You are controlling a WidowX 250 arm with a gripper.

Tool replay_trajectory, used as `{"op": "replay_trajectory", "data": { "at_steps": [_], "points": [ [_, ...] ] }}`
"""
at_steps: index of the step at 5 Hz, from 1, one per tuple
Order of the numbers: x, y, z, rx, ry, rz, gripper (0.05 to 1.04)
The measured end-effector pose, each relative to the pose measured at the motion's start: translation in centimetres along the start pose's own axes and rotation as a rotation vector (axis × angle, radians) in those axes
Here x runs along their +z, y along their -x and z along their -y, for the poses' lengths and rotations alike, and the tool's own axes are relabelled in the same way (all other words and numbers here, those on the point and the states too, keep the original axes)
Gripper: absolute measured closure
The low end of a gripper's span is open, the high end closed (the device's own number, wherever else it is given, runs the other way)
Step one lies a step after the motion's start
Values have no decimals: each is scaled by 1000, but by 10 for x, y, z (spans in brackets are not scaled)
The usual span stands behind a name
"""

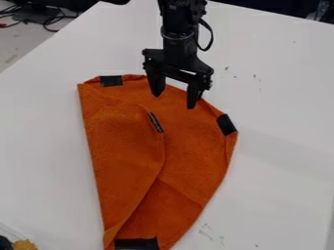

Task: Fold the cloth from top right to left

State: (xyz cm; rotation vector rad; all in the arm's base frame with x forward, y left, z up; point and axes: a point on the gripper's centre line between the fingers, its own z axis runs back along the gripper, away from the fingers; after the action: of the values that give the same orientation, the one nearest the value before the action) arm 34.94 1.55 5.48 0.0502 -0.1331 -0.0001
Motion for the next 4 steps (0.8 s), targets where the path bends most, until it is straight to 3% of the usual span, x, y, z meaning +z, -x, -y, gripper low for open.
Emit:
{"op": "replay_trajectory", "data": {
  "at_steps": [1, 4],
  "points": [
    [-10, 3, 1, 6, 4, -31, 83],
    [-19, -36, 53, -3, 45, -24, 83]
  ]
}}
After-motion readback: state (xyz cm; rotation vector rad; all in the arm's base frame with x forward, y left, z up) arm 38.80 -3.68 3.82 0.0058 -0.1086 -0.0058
